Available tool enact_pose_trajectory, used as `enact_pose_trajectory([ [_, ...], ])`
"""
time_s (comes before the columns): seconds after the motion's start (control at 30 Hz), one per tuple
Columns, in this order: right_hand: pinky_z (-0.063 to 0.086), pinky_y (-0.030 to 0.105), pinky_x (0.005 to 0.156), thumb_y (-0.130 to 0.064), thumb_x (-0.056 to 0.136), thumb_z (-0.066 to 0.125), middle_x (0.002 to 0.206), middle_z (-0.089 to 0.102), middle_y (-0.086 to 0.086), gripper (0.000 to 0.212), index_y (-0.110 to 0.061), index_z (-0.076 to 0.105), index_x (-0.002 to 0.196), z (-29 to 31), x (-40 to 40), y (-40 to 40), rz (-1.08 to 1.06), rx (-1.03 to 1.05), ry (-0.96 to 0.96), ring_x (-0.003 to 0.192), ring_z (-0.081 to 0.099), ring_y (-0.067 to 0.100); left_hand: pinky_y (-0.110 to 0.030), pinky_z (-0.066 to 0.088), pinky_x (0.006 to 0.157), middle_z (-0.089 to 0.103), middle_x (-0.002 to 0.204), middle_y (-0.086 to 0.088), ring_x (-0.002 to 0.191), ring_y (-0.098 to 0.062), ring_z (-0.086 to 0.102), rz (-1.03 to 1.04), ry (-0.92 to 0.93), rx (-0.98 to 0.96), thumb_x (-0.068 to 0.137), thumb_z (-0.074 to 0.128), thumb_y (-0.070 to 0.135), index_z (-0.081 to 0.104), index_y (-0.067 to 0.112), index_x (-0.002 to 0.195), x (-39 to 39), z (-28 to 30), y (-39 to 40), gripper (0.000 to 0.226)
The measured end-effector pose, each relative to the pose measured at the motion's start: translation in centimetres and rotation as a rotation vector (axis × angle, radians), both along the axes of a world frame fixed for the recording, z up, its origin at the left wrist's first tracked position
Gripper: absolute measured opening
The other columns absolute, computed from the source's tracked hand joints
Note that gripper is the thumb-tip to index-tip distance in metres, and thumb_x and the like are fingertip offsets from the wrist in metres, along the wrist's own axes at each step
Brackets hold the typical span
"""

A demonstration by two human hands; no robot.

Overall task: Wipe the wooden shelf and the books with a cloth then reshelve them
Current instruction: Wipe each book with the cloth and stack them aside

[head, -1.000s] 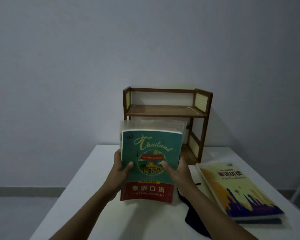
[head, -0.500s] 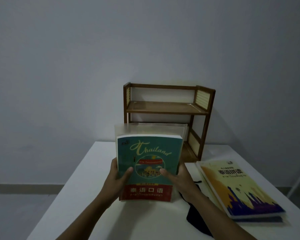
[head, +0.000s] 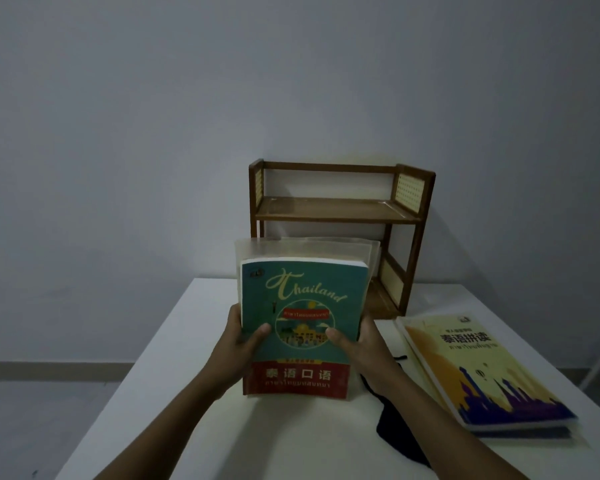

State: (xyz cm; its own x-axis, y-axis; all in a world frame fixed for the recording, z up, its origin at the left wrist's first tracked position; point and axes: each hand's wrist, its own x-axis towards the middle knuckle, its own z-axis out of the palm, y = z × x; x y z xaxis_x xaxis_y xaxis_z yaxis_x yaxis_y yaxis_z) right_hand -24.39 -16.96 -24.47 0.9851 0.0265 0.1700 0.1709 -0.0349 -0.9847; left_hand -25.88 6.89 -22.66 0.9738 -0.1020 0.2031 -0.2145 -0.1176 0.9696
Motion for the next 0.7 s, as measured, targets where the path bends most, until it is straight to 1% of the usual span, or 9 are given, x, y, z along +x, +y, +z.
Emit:
enact_pose_trajectory([
  [0.1, 0.056, 0.046, 0.089, -0.016, 0.085, 0.071, 0.119, 0.066, 0.003, 0.043, -0.029, 0.046, 0.118, 0.9, 0.2, -0.1, 0.029, 0.03, 0.003, 0.107, 0.067, 0.019, -0.033, 0.06, 0.068, 0.057, 0.121, 0.003, 0.099, -0.017, 0.069, -0.017, -0.029, 0.053, 0.094, 0.054, 0.022, 0.033, 0.02, 0.126, 0.5, 1.0, 0.3, 0.039],
  [0.2, 0.056, 0.048, 0.09, -0.017, 0.087, 0.069, 0.121, 0.065, 0.003, 0.04, -0.027, 0.045, 0.118, 2.0, 0.8, 0.0, 0.051, 0.007, -0.005, 0.108, 0.066, 0.019, -0.034, 0.06, 0.069, 0.055, 0.123, 0.005, 0.101, -0.021, 0.068, -0.002, -0.052, 0.04, 0.095, 0.054, 0.019, 0.03, 0.02, 0.128, 0.9, 1.6, 0.3, 0.041],
  [0.27, 0.055, 0.048, 0.09, -0.017, 0.088, 0.068, 0.121, 0.065, 0.003, 0.04, -0.026, 0.045, 0.12, 1.9, 0.9, 0.0, 0.053, -0.018, -0.001, 0.109, 0.066, 0.019, -0.034, 0.06, 0.069, 0.054, 0.123, 0.006, 0.101, -0.019, 0.067, -0.008, -0.034, 0.027, 0.095, 0.054, 0.017, 0.029, 0.02, 0.128, 0.8, 1.4, 0.2, 0.041],
  [0.37, 0.056, 0.047, 0.09, -0.017, 0.088, 0.068, 0.119, 0.066, 0.003, 0.035, -0.028, 0.047, 0.113, 1.0, 0.6, -0.3, 0.011, -0.012, -0.012, 0.106, 0.067, 0.018, -0.031, 0.06, 0.068, 0.055, 0.12, 0.01, 0.096, -0.012, 0.068, -0.017, -0.041, 0.045, 0.094, 0.056, 0.016, 0.031, 0.021, 0.127, 0.9, 0.7, 0.1, 0.042],
  [0.47, 0.056, 0.044, 0.091, -0.019, 0.085, 0.071, 0.119, 0.067, -0.002, 0.047, -0.029, 0.045, 0.123, -0.3, 0.3, -0.6, 0.013, -0.045, -0.011, 0.107, 0.067, 0.015, -0.03, 0.059, 0.073, 0.056, 0.123, 0.01, 0.105, -0.011, 0.066, -0.069, -0.013, 0.055, 0.093, 0.058, 0.017, 0.034, 0.024, 0.13, 1.0, -0.7, 0.3, 0.045],
  [0.57, 0.057, 0.035, 0.088, -0.015, 0.087, 0.069, 0.124, 0.064, -0.004, 0.058, -0.029, 0.037, 0.134, -1.4, -0.2, -0.7, 0.063, -0.048, 0.02, 0.11, 0.065, 0.012, -0.037, 0.059, 0.081, 0.059, 0.127, 0.004, 0.112, -0.019, 0.063, -0.103, 0.056, 0.078, 0.091, 0.061, 0.023, 0.039, 0.029, 0.128, 0.8, -2.3, 0.8, 0.044],
  [0.6, 0.057, 0.033, 0.086, -0.014, 0.088, 0.068, 0.124, 0.064, -0.004, 0.058, -0.029, 0.036, 0.135, -1.5, -0.3, -0.7, 0.071, -0.043, 0.023, 0.11, 0.065, 0.012, -0.039, 0.059, 0.084, 0.06, 0.127, 0.002, 0.112, -0.019, 0.063, -0.123, 0.086, 0.108, 0.088, 0.065, 0.03, 0.04, 0.03, 0.127, 0.8, -2.1, 1.2, 0.047],
  [0.63, 0.057, 0.032, 0.086, -0.013, 0.089, 0.067, 0.124, 0.064, -0.003, 0.057, -0.028, 0.036, 0.135, -1.5, -0.2, -0.7, 0.078, -0.041, 0.028, 0.11, 0.065, 0.012, -0.04, 0.058, 0.085, 0.061, 0.127, 0.001, 0.111, -0.017, 0.064, -0.151, 0.112, 0.134, 0.081, 0.071, 0.04, 0.041, 0.029, 0.127, 0.8, -1.4, 1.7, 0.057],
  [0.7, 0.057, 0.033, 0.087, -0.013, 0.089, 0.066, 0.123, 0.064, -0.004, 0.055, -0.028, 0.038, 0.133, -1.4, -0.2, -0.8, 0.084, -0.049, 0.041, 0.109, 0.066, 0.01, -0.042, 0.055, 0.091, 0.058, 0.13, -0.001, 0.114, -0.017, 0.061, -0.139, 0.115, 0.154, 0.058, 0.079, 0.062, 0.038, 0.027, 0.132, 0.9, 1.3, 2.8, 0.092],
])
